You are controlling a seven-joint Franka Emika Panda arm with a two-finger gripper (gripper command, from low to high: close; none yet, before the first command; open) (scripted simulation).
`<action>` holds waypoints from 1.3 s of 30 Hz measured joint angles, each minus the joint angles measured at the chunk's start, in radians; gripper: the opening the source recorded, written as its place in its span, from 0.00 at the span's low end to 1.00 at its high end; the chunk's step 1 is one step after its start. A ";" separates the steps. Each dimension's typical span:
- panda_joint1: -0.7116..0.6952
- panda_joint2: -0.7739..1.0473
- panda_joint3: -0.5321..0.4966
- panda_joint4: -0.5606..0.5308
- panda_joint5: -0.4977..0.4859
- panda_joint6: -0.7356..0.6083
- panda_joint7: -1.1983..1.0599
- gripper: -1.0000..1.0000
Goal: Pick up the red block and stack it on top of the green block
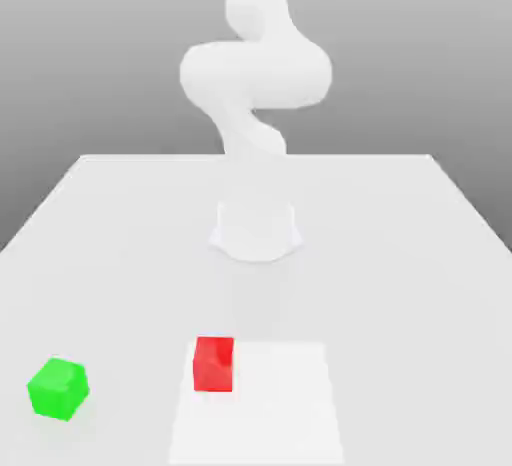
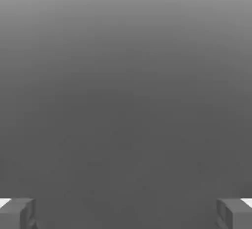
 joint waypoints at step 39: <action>-0.080 0.757 -0.053 -0.447 0.014 0.485 -0.124 0.00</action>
